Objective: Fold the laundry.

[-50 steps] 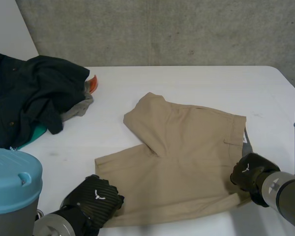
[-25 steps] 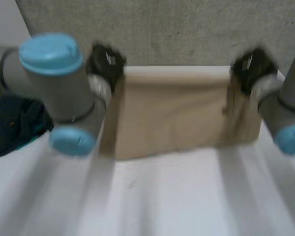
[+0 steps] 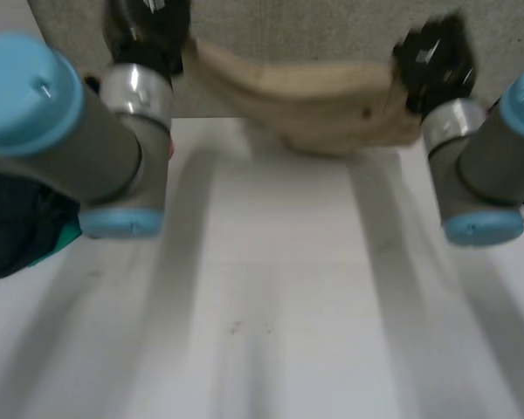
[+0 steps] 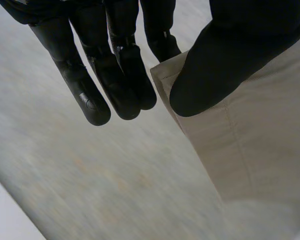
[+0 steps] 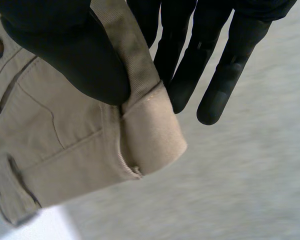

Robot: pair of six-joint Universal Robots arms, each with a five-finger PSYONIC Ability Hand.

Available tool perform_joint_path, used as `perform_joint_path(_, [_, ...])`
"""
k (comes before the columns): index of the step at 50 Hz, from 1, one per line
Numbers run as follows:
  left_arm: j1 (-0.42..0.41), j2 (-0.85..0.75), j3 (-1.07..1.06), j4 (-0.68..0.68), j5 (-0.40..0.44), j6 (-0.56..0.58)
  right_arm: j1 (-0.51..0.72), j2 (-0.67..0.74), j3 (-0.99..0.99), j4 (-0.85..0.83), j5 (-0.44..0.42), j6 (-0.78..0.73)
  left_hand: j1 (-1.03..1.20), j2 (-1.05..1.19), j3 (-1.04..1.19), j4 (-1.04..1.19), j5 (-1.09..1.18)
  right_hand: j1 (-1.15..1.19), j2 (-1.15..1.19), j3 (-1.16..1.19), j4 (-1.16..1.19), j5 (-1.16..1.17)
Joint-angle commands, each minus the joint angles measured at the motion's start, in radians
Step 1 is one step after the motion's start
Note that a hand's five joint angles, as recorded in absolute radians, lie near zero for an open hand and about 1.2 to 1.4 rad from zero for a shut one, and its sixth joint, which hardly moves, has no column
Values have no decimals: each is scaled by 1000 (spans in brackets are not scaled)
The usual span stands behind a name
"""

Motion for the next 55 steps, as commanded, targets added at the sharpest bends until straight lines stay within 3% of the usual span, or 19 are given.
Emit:
perform_joint_path(1, [-10,-17,-273,-8,0,-1,14,133,128,149,-40,-25,251,198,203,194,216,283,218,195,196,201])
perform_joint_path(7, [-54,-2,-469,-23,1,5,4,110,267,244,-37,-55,251,198,203,194,216,283,218,195,196,201])
perform_joint_path(10, [-84,82,-574,-77,3,11,2,60,325,273,-33,-56,251,198,203,194,216,283,218,195,196,201])
perform_joint_path(14, [-96,208,-668,-233,3,17,-1,-103,434,363,-27,-71,251,198,203,194,216,283,218,195,196,201])
perform_joint_path(21, [-175,353,-763,-673,10,8,-4,-249,575,612,-24,-177,251,198,203,194,216,283,218,195,196,201])
perform_joint_path(27, [-286,397,-789,-816,43,6,-8,-324,669,755,-24,-243,251,198,203,194,216,283,218,195,196,201])
perform_joint_path(34, [-291,403,-753,-809,47,14,-44,-327,698,744,-27,-243,251,198,203,194,216,283,218,195,196,201])
perform_joint_path(35, [-277,397,-725,-790,47,14,-48,-327,698,741,-27,-242,-19,-72,-67,-76,-54,283,218,195,196,201])
perform_joint_path(37, [-266,391,-704,-769,44,19,-59,-329,700,729,-27,-242,-828,-880,-876,-884,-862,283,218,195,196,201])
perform_joint_path(38, [-259,384,-691,-752,44,20,-65,-327,701,712,-27,-242,-971,-1024,-1019,-1028,-1005,283,218,195,196,201])
perform_joint_path(39, [-236,365,-664,-706,46,23,-65,-327,703,698,-27,-242,-889,-942,-938,-946,-924,283,218,195,196,201])
perform_joint_path(45, [-78,259,-556,-490,61,22,-65,-324,711,638,-27,-234,-929,-982,-977,-986,-964,283,218,195,196,201])
perform_joint_path(49, [-1,161,-494,-362,160,17,-65,-318,714,620,-29,-233,-873,-926,-922,-930,-908,283,218,195,196,201])
perform_joint_path(50, [22,105,-459,-333,223,16,-65,-316,715,615,-29,-231,-768,-821,-817,-825,-803,283,218,195,196,201])
perform_joint_path(55, [117,-75,-340,-309,392,-15,-65,-295,721,571,-27,-230,-589,-641,-637,-645,-623,283,218,195,196,201])
